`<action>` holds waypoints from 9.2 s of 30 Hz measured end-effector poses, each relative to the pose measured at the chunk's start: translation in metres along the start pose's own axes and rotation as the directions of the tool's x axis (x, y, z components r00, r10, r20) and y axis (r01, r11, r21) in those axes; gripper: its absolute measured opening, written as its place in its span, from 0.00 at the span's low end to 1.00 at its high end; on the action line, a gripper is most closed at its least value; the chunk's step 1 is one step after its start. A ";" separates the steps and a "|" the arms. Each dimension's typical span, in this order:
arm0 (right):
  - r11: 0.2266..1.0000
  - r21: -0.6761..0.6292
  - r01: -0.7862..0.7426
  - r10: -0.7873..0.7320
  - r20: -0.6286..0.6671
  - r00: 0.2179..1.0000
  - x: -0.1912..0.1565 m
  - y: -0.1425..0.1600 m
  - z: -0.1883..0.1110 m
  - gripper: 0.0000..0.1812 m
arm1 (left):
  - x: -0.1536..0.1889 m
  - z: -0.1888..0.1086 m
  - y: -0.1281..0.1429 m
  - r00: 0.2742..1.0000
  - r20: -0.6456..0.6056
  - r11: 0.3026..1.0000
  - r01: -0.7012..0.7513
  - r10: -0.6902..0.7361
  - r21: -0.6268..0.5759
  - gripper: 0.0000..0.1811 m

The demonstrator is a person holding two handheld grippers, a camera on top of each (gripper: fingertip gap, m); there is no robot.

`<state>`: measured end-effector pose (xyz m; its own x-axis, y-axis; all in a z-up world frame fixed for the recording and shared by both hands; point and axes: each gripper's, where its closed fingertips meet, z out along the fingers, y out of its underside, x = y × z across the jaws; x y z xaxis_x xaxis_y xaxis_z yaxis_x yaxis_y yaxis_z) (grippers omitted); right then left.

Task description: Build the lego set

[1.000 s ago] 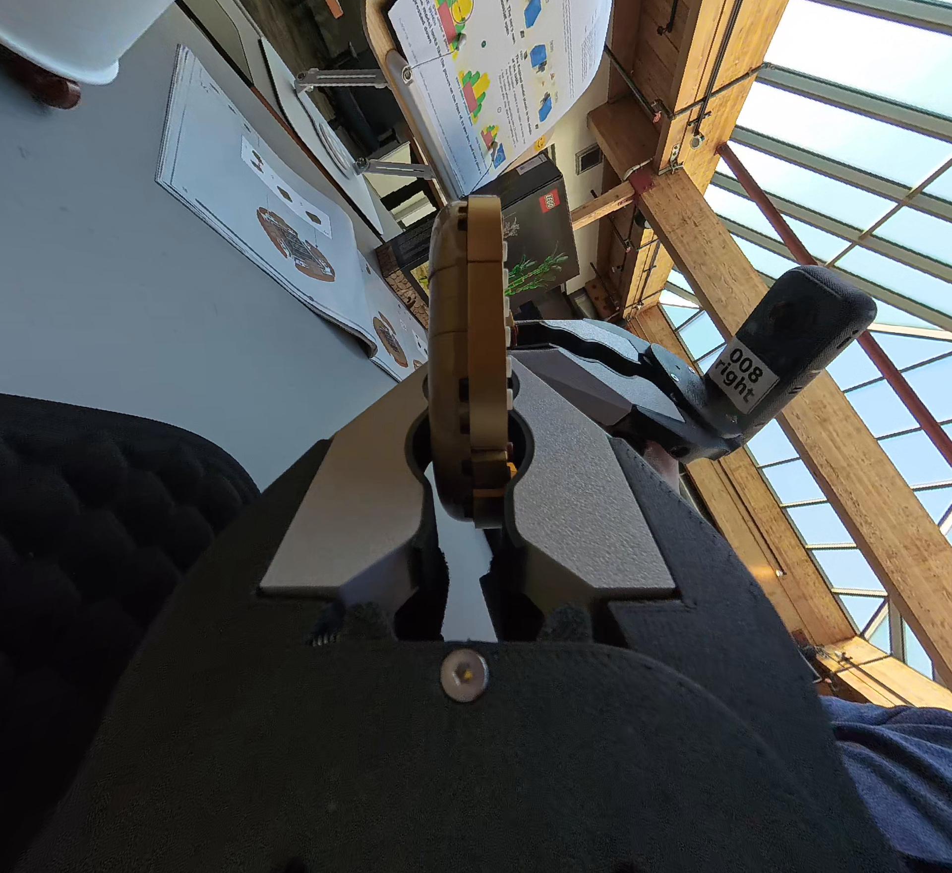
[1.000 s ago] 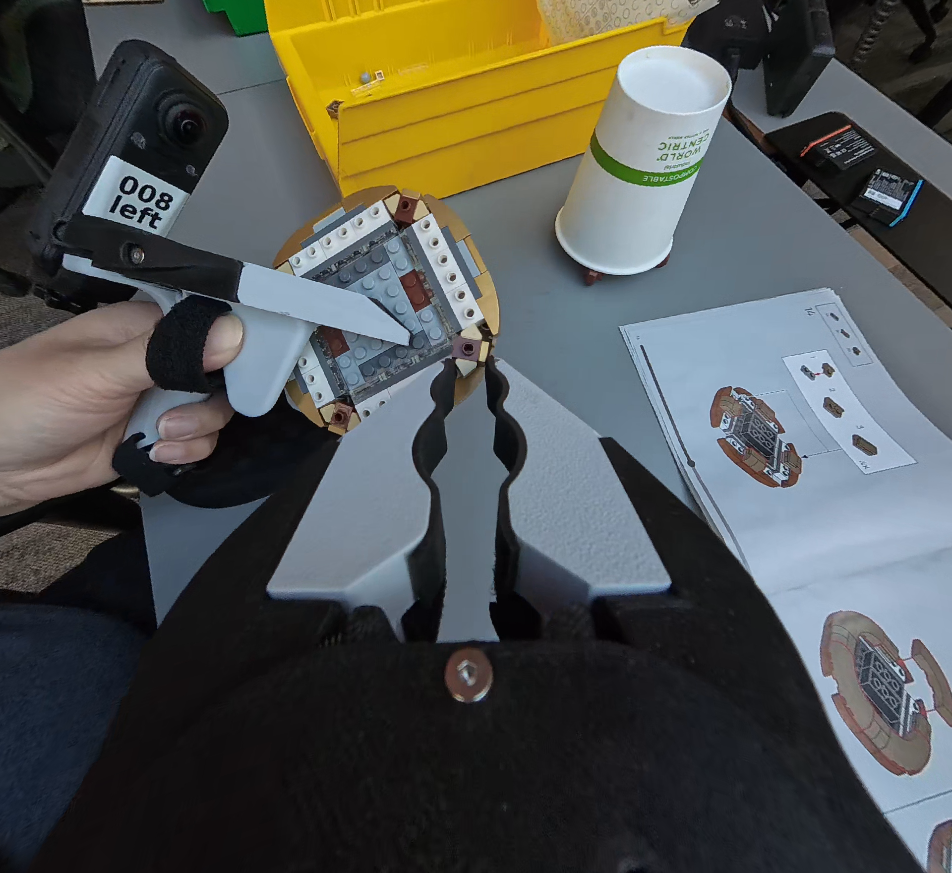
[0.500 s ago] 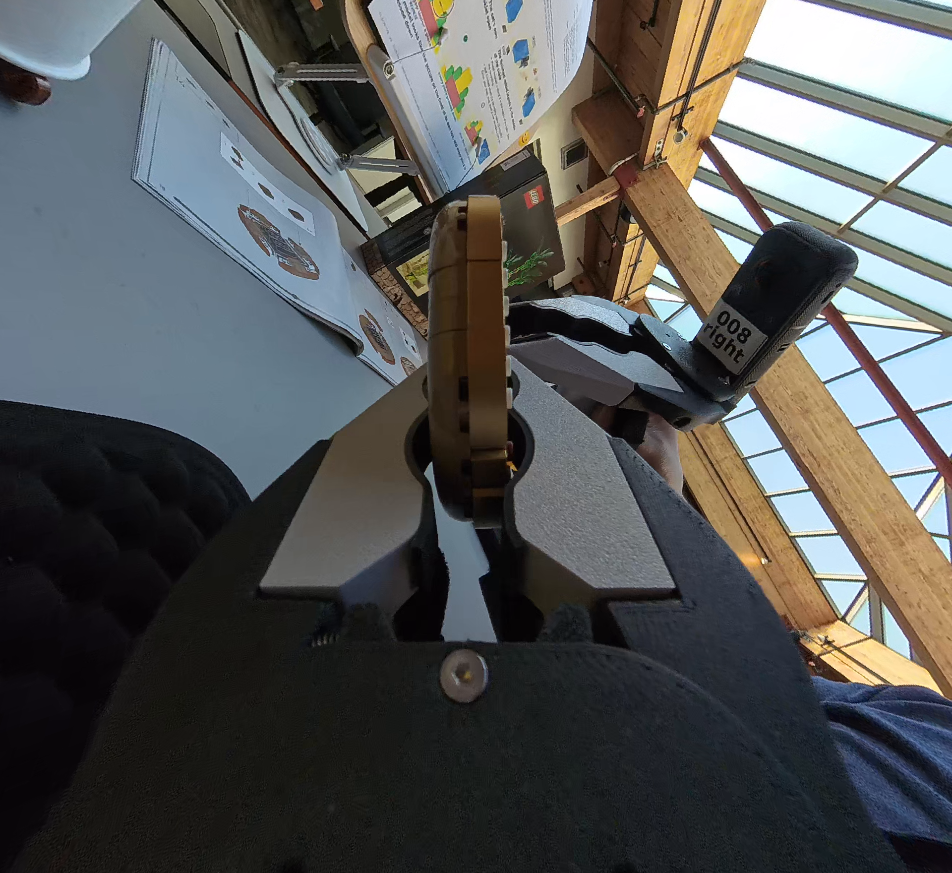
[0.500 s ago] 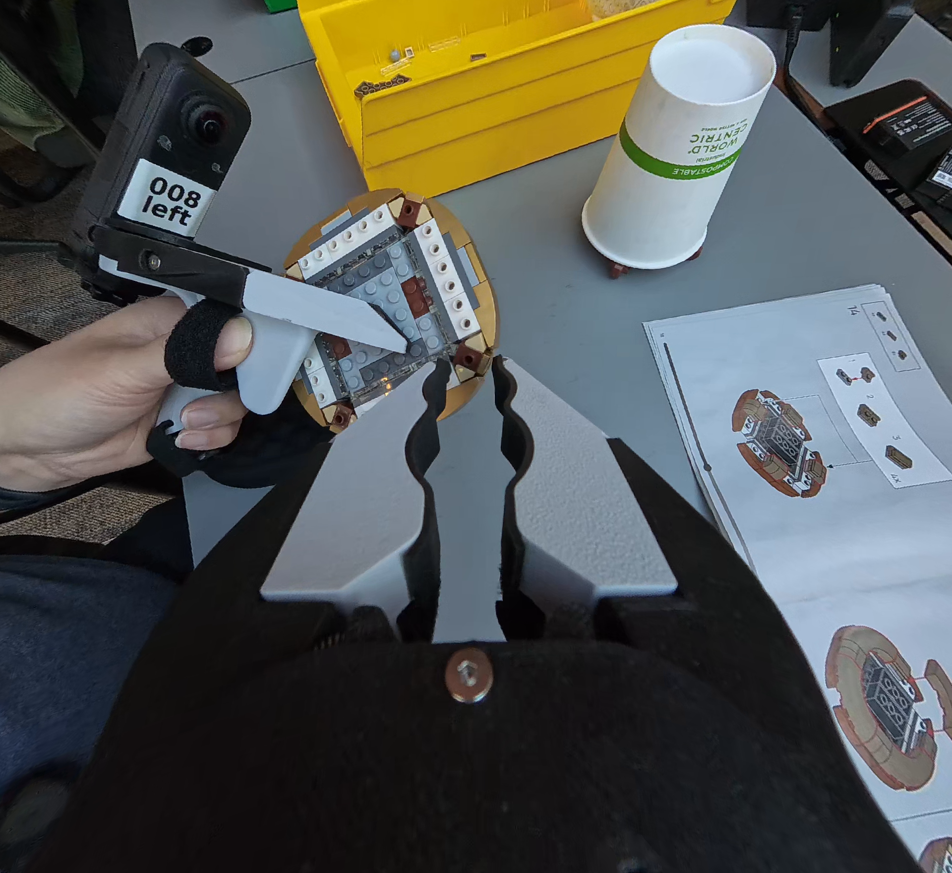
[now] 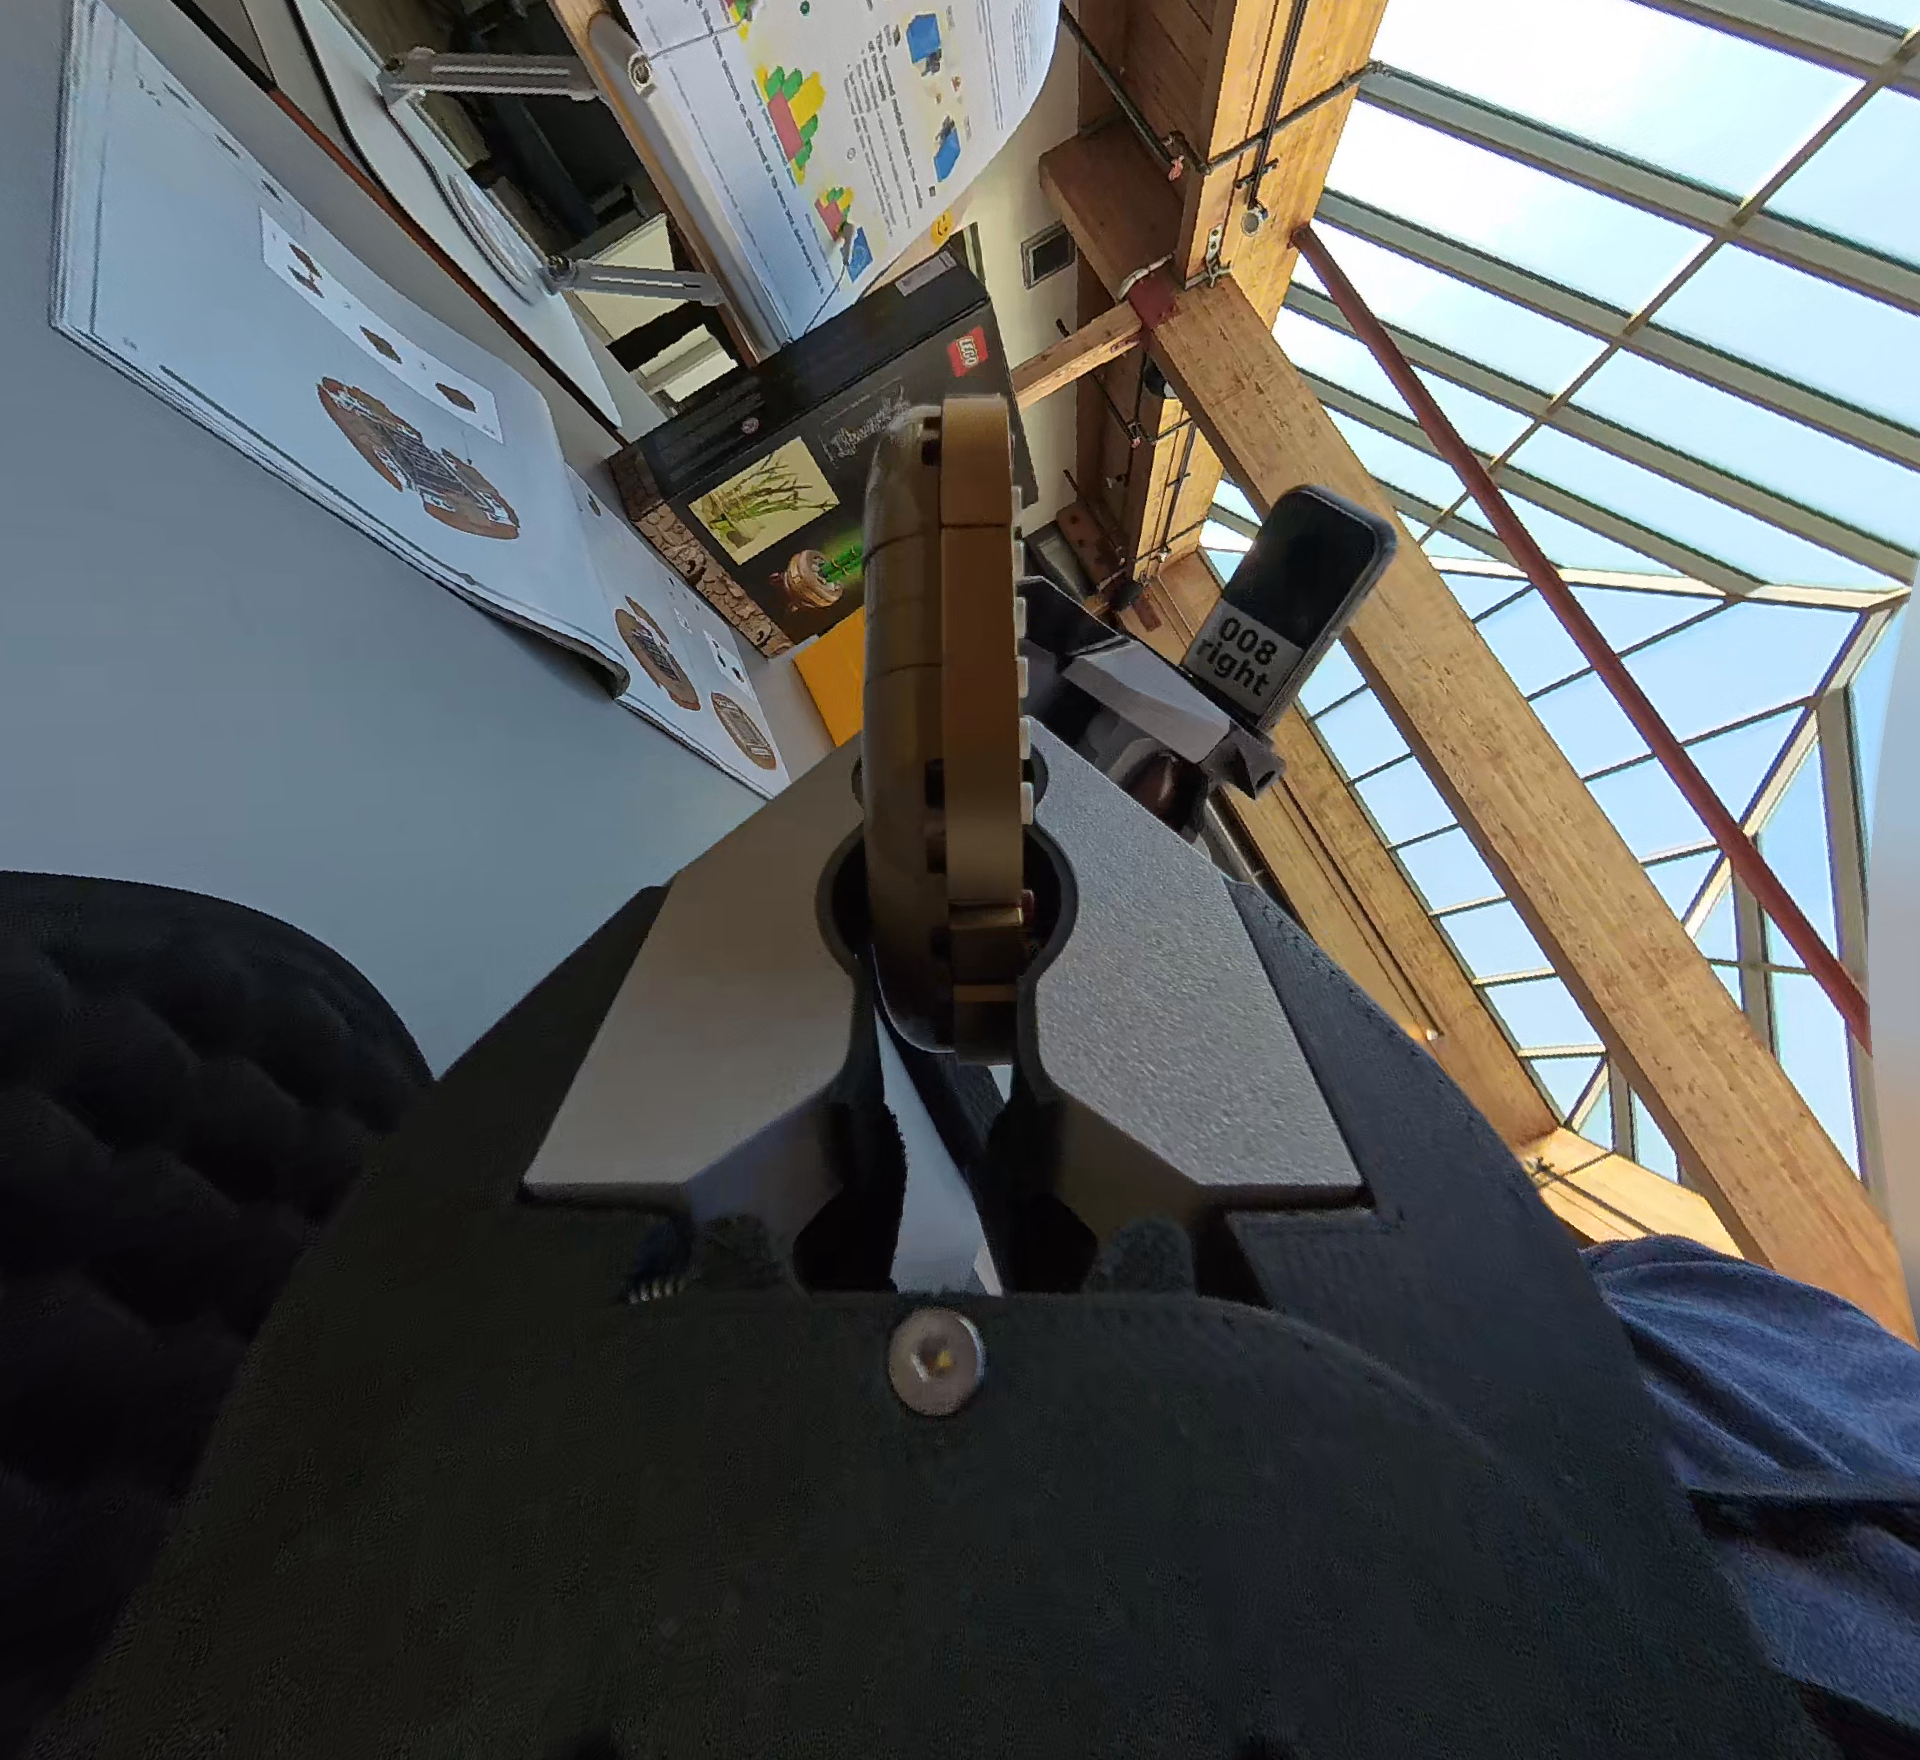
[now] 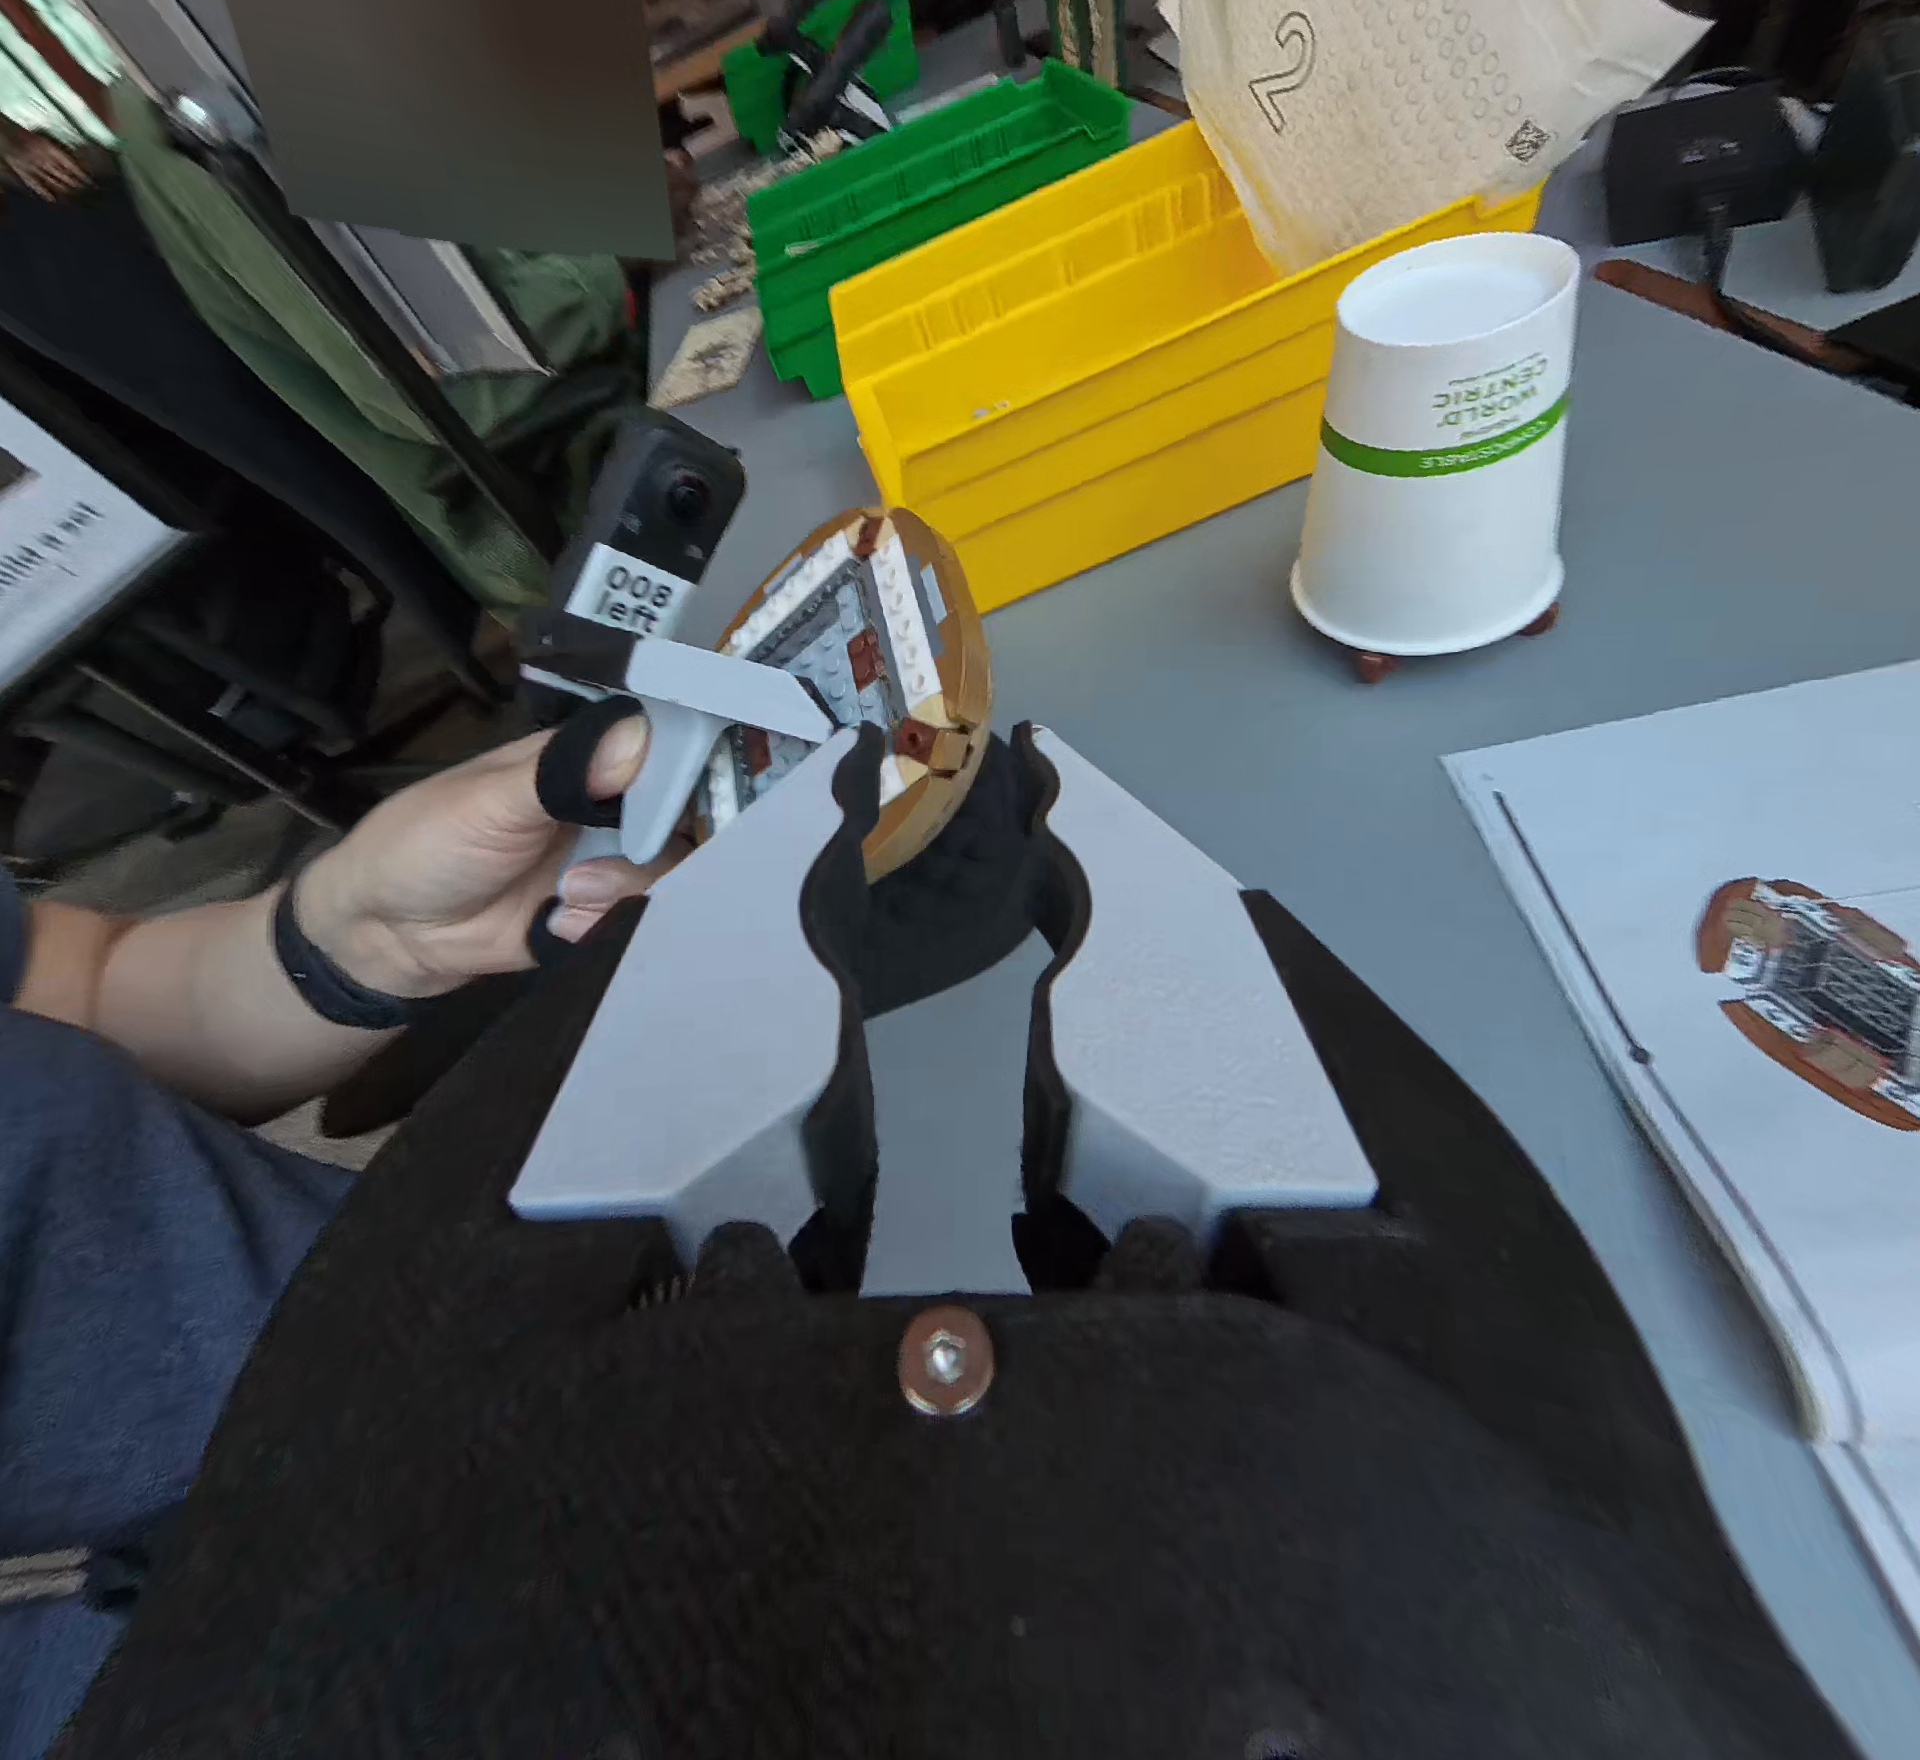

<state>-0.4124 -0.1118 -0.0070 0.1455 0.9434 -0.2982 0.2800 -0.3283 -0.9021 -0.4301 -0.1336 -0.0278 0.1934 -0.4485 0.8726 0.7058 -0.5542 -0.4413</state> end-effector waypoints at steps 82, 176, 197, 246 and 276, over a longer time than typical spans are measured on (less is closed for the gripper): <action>0.875 -0.312 -0.370 0.476 0.418 0.774 -0.029 0.025 -0.014 0.10 | 0.023 0.000 0.030 0.997 -0.037 0.959 -0.077 0.069 -0.271 0.10; 0.818 0.005 -0.575 0.493 0.511 0.704 -0.023 0.026 -0.019 0.11 | 0.023 0.010 0.031 0.986 0.001 0.955 -0.159 0.165 -0.250 0.10; 0.805 -0.008 -0.593 0.506 0.530 0.680 -0.023 0.024 -0.027 0.11 | 0.027 0.016 0.034 0.987 -0.009 0.953 -0.157 0.161 -0.259 0.10; 0.418 -0.148 -0.896 0.907 0.131 0.401 0.080 0.145 -0.097 0.10 | -0.014 0.043 0.068 0.981 0.030 0.932 -0.172 0.191 -0.319 0.24; 0.726 -0.511 -0.461 0.102 -0.582 0.807 0.091 0.141 -0.180 0.50 | 0.002 0.014 0.051 0.983 -0.007 0.941 -0.178 0.184 -0.288 0.24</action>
<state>-0.1885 -0.0804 -0.1048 0.6984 0.6996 -0.1508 0.6211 -0.6972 -0.3581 -0.3842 -0.1531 -0.0451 0.3153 -0.5476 0.7751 0.4331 -0.6437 -0.6310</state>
